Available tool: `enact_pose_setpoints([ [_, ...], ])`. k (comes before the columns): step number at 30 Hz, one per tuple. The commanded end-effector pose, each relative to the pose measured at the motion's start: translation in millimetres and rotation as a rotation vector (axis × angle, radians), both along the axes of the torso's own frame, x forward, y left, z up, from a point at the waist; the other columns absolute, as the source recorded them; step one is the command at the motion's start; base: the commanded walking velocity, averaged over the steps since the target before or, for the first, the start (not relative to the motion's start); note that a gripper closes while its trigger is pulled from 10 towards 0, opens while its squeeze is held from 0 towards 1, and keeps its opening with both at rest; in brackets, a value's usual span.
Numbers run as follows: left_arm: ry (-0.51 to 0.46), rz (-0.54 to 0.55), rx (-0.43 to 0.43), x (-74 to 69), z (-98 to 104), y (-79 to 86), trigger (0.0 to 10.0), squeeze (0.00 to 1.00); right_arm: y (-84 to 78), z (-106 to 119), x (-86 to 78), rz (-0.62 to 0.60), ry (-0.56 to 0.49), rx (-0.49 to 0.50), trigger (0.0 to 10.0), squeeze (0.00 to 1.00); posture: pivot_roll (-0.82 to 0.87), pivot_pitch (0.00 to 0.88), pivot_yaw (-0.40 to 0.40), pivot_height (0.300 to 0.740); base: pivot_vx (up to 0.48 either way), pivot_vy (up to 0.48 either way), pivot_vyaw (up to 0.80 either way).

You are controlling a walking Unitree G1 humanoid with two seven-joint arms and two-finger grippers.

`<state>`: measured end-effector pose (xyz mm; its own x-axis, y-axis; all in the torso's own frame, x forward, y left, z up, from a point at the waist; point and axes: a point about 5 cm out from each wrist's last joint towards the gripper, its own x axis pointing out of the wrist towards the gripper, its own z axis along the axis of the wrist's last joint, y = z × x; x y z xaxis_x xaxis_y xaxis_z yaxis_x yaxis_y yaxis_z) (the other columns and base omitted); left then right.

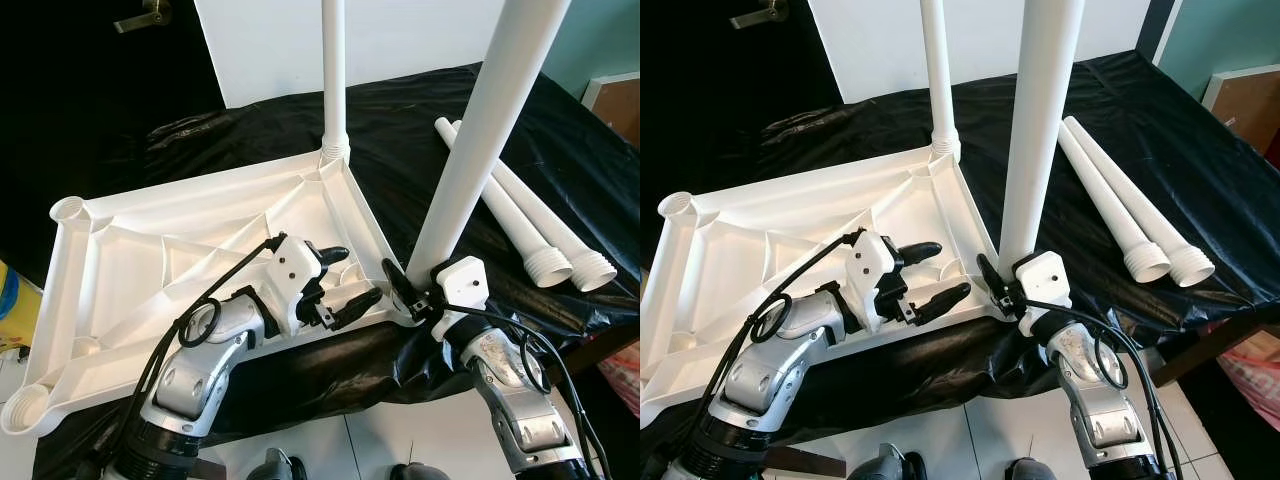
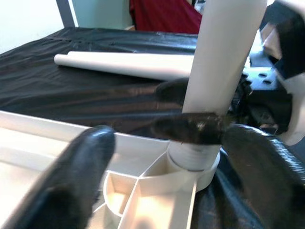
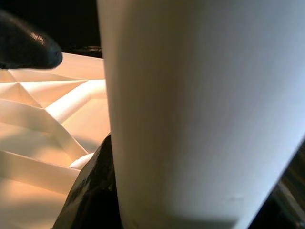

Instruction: Building children table

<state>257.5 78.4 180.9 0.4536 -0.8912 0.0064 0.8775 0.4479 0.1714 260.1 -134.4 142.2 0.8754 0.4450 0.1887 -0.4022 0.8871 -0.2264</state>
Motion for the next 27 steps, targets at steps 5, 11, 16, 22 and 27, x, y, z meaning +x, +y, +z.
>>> enact_pose_setpoints([
  [5,0.012,-0.058,-0.075,1.6,16,-0.2,10.0,1.00,-1.4,13,4.9,0.037,-0.022,-0.018,10.0,0.00,-0.06,0.106,0.059,0.740,0.000,0.000,0.00],
  [11,-0.029,-0.117,-0.079,0.9,32,-6.5,10.0,0.00,-2.0,23,10.1,0.099,-0.019,-0.033,10.0,0.00,-0.06,0.103,0.051,0.740,0.000,0.000,0.00],
  [16,-0.045,-0.157,-0.098,-1.7,40,-12.9,10.0,0.00,-2.9,30,13.1,0.147,-0.007,-0.042,10.0,0.00,-0.06,0.102,0.049,0.740,0.000,0.000,0.00],
  [22,-0.074,-0.230,-0.138,-3.1,55,-26.3,10.0,0.00,0.7,34,14.4,0.286,0.035,-0.126,10.0,0.00,-0.06,0.101,0.042,0.740,0.000,0.000,0.00],
  [27,-0.090,-0.279,-0.143,-2.4,63,-32.9,10.0,0.00,4.2,33,13.1,0.372,0.071,-0.172,10.0,0.00,-0.05,0.102,0.034,0.740,0.000,0.000,0.00],
])
